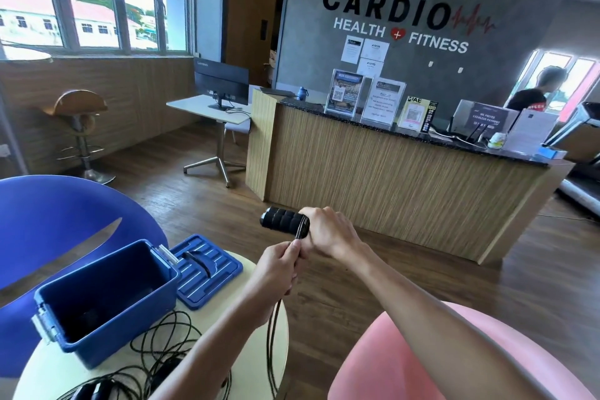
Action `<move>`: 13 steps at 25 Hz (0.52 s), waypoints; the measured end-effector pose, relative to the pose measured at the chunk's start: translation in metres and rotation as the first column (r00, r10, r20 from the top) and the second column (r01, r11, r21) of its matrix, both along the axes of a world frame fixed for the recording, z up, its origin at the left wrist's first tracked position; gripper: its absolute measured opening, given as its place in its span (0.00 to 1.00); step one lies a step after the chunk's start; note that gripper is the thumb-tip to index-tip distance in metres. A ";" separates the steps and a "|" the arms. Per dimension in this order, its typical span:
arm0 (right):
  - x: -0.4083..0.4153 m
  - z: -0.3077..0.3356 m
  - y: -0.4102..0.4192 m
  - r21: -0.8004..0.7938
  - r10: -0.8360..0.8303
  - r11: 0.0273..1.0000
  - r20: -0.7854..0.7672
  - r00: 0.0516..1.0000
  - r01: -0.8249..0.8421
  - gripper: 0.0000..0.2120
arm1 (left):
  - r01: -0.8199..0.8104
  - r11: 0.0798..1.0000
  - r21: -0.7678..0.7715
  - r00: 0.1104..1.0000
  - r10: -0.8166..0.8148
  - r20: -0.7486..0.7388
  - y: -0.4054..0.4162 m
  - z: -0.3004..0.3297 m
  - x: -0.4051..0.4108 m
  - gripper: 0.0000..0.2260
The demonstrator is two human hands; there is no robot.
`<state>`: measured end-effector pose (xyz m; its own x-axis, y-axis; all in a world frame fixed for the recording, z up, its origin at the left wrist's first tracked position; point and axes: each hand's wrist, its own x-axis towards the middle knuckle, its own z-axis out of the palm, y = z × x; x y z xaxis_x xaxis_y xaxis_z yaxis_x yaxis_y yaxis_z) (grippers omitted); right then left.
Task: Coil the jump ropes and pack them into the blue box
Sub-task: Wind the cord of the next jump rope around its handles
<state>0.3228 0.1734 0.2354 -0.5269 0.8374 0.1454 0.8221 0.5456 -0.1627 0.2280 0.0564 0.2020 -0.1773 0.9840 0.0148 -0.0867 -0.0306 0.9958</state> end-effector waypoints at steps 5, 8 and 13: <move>-0.003 0.003 -0.002 -0.092 0.020 0.995 -0.066 0.998 -0.026 0.13 | 0.017 0.998 0.067 0.987 -0.006 -0.163 -0.012 -0.035 -0.010 0.17; -0.009 0.001 -0.014 -0.154 0.094 0.982 -0.102 0.990 -0.110 0.11 | 0.000 0.981 0.193 0.896 0.085 -0.435 -0.016 -0.057 -0.019 0.15; -0.006 0.006 -0.027 -0.276 0.223 0.925 -0.164 0.961 -0.262 0.18 | 0.112 0.985 0.133 0.750 0.004 -0.661 -0.014 -0.075 -0.051 0.11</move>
<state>0.3167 0.1463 0.2411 -0.7126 0.7015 -0.0076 0.6326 0.6379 -0.4393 0.1766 0.0426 0.1269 -0.0130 0.9658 0.2591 0.5802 -0.2038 0.7886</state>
